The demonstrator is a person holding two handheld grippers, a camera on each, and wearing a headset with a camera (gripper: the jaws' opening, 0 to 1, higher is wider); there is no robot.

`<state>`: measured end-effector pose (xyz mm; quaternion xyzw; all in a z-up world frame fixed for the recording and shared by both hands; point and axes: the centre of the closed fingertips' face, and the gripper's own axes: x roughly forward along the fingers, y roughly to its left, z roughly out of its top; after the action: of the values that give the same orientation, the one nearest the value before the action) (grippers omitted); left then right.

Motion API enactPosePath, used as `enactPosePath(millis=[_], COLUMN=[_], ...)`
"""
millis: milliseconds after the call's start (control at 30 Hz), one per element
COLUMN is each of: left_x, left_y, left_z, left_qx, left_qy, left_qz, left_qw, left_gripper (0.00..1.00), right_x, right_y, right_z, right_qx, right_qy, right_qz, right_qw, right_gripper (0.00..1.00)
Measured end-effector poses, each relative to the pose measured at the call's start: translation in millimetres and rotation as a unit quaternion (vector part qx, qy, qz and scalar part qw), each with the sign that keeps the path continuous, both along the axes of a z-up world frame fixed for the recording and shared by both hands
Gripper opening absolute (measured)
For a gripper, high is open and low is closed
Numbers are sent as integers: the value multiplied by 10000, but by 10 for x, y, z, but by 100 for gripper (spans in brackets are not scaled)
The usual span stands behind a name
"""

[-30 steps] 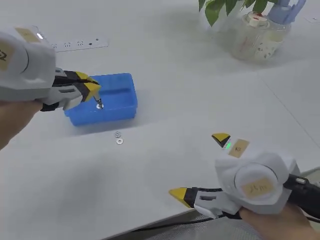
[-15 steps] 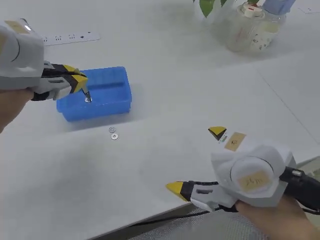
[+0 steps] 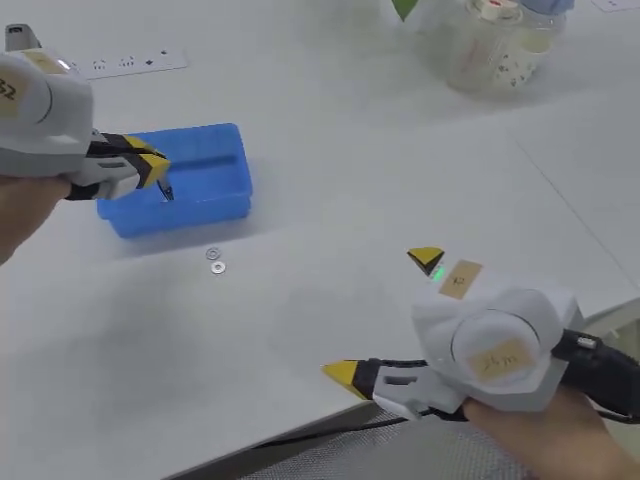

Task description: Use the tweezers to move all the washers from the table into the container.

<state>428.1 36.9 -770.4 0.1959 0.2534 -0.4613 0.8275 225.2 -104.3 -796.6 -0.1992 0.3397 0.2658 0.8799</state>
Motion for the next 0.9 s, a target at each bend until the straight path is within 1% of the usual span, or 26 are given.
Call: enactPosePath(millis=[200,267,300,367,533,700,733,800,900], left_x=[-2,-12,-12,-13,-15,-51,-59,-80,-118], left_y=[-9,0,2,1,19,35,39,60,78], left_z=[-20,-45,-36,-36,-20,72,86,140,221], left_qx=[2,49,20,-5,4,-92,-99,-90,-158], left_qy=[17,21,6,39,30,18,2,-87,-135], left_qz=[-2,-6,5,29,69,131,143,182,219], left_qw=[10000,10000,10000,10000,10000,9999,9998,9998,9995], left_gripper=[0,0,0,0,0,0,0,0,0], right_x=[-5,-6,-6,-6,-6,-7,-7,-6,-2], right_y=[5,6,6,6,7,8,9,15,16], right_z=[-1,-1,-1,-2,0,1,1,7,16], right_qx=[-8,-11,-10,-15,-17,-28,-25,0,20], right_qy=[2,3,3,3,2,-3,-4,-10,-29], right_qz=[22,28,29,31,35,42,44,43,33], right_qw=[10000,10000,10000,10000,10000,10000,10000,10000,10000], right_gripper=[83,83,83,83,83,83,84,84,84])
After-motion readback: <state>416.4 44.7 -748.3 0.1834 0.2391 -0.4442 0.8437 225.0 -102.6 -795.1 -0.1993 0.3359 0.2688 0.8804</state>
